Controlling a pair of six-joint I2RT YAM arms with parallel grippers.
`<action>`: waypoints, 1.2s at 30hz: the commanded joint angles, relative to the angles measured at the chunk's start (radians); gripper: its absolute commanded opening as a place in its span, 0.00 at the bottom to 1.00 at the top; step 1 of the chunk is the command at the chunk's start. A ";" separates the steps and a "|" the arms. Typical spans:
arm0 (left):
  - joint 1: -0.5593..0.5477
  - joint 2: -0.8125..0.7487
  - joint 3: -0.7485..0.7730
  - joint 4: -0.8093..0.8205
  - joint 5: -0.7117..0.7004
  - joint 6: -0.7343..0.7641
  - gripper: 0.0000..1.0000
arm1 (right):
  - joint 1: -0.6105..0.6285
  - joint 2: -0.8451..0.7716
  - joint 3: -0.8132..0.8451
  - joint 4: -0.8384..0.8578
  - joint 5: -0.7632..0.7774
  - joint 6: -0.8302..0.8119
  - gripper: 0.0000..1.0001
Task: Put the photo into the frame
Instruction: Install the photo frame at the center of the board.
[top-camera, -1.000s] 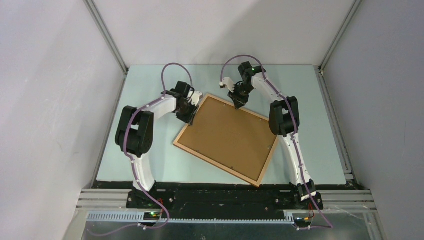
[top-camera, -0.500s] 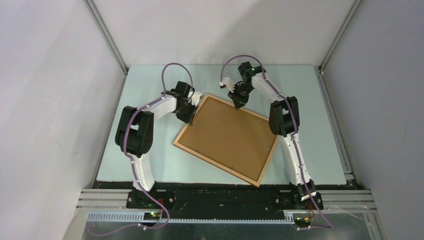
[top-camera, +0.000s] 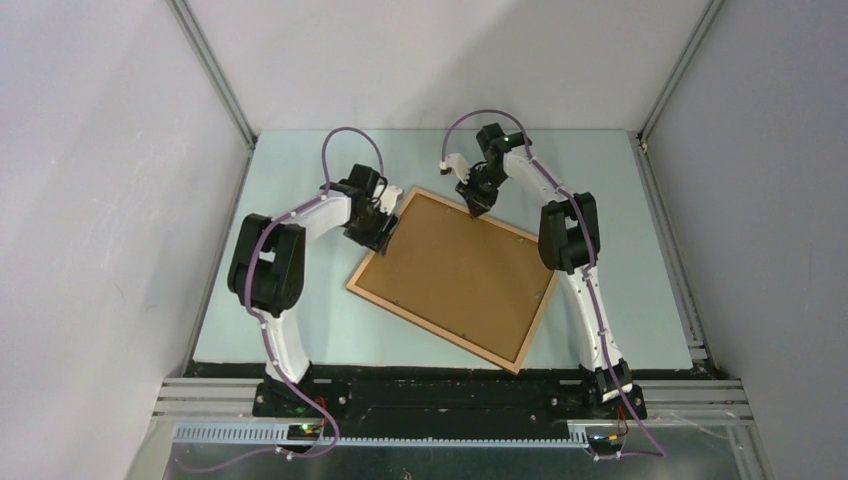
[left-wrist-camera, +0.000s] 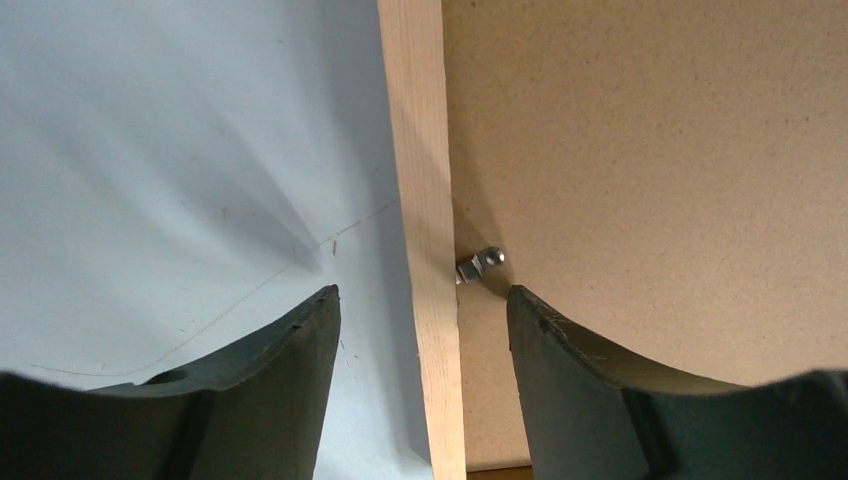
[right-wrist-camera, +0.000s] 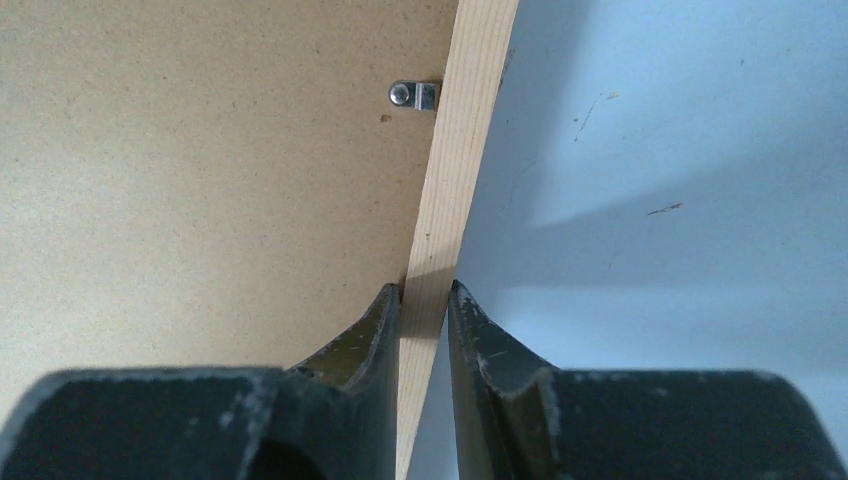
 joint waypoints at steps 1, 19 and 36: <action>0.000 -0.054 -0.044 -0.049 0.031 0.016 0.68 | 0.022 0.003 -0.002 0.132 0.046 0.008 0.00; 0.001 -0.163 -0.199 -0.148 0.208 0.121 0.66 | 0.116 0.068 0.109 0.293 0.166 0.044 0.28; 0.000 -0.274 -0.269 -0.202 0.291 0.172 0.66 | 0.091 -0.156 -0.078 0.403 0.209 0.255 0.64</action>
